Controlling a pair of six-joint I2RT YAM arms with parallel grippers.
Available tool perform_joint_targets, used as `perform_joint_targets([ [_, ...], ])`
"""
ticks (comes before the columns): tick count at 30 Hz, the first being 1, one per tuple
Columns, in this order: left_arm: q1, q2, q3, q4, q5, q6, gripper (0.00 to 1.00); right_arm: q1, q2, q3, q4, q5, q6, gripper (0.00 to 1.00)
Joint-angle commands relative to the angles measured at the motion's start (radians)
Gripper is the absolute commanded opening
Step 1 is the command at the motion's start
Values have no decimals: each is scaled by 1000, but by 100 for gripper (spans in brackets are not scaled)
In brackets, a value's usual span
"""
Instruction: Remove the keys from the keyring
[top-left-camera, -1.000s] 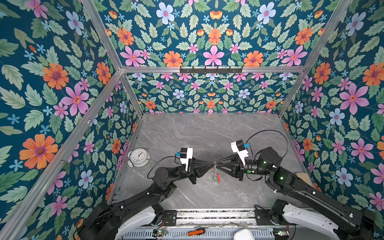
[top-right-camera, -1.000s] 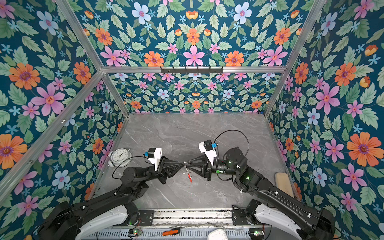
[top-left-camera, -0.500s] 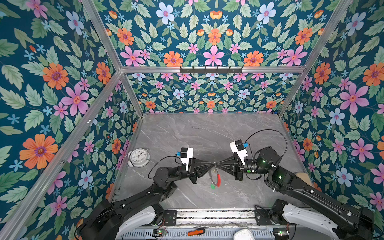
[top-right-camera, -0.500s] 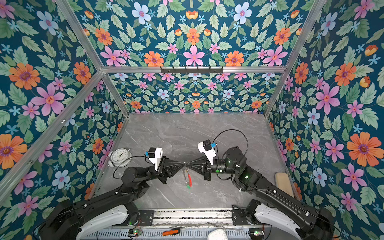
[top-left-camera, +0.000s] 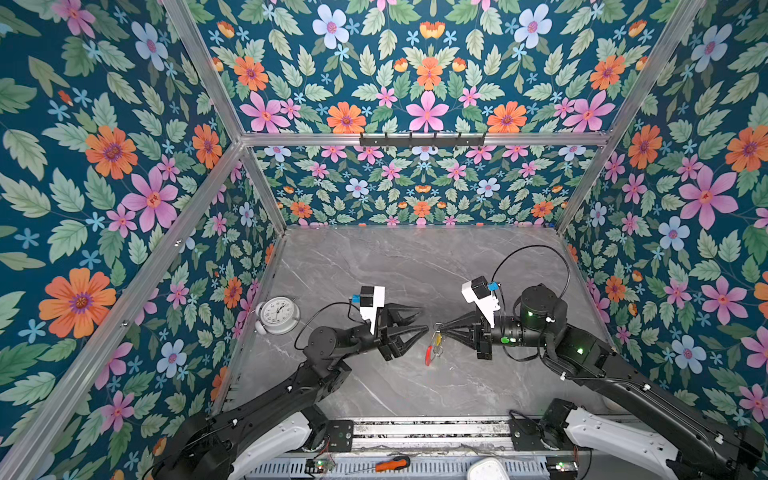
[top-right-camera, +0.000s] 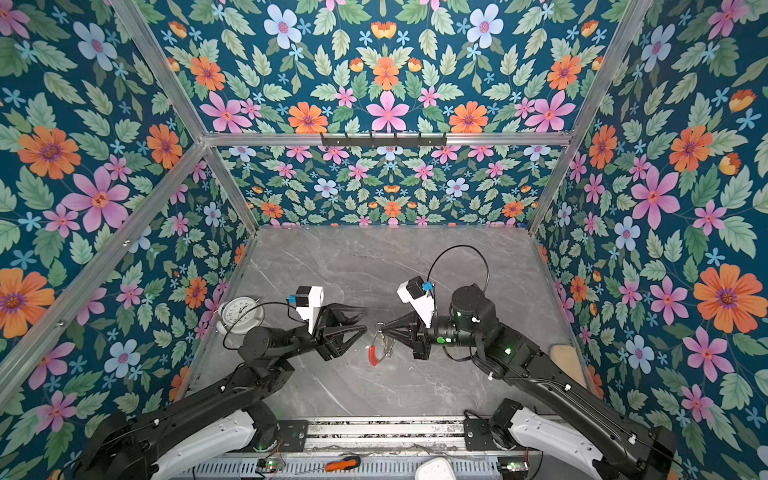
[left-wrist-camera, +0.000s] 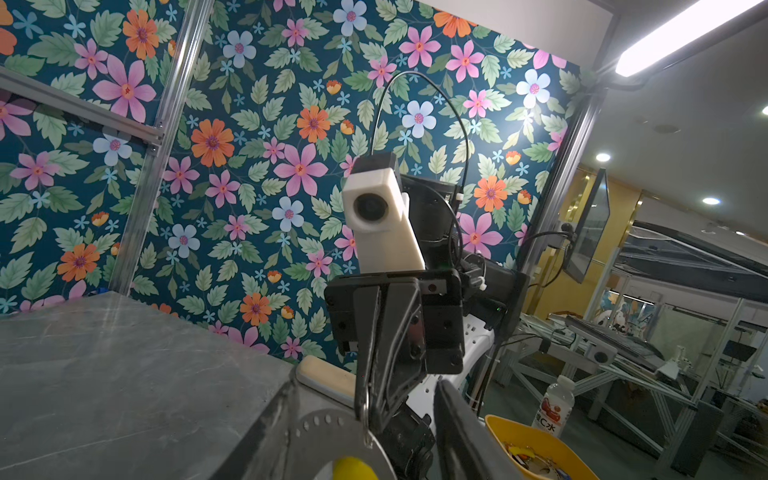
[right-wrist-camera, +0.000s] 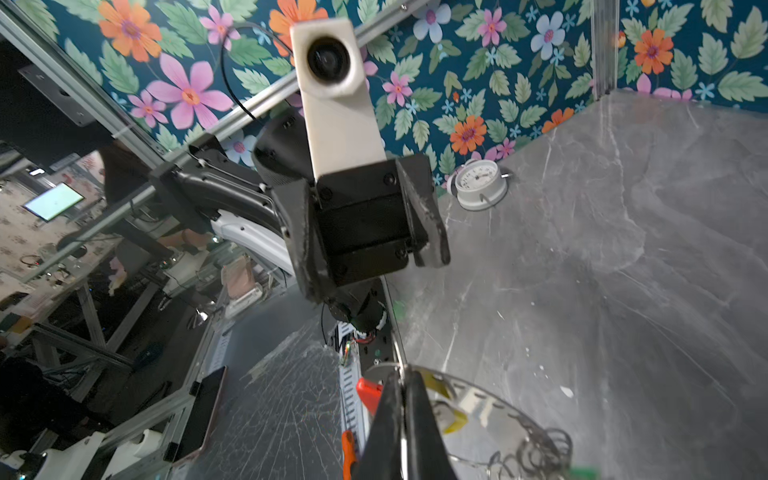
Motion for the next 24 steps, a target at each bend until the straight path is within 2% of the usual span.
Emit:
perform_joint_targets([
  [1, 1, 19, 52, -156, 73, 31, 53, 0, 12, 50, -181, 42, -85, 0],
  [4, 3, 35, 97, -235, 111, 30, 48, 0, 30, 97, -261, 66, -115, 0],
  [9, 2, 23, 201, -499, 143, 120, 42, 0, 53, 143, -327, 70, -145, 0],
  [11, 1, 19, 224, -556, 151, 142, 41, 0, 52, 148, -332, 76, -148, 0],
  [17, 1, 72, 295, -677, 179, 176, 40, 0, 57, 164, -330, 79, -151, 0],
  [20, 1, 83, 302, -680, 192, 180, 39, -1, 60, 165, -329, 88, -153, 0],
  [22, 2, 89, 302, -666, 212, 177, 35, 0, 59, 166, -324, 101, -153, 0],
  [24, 1, 98, 302, -653, 237, 172, 26, 0, 57, 166, -320, 116, -155, 0],
])
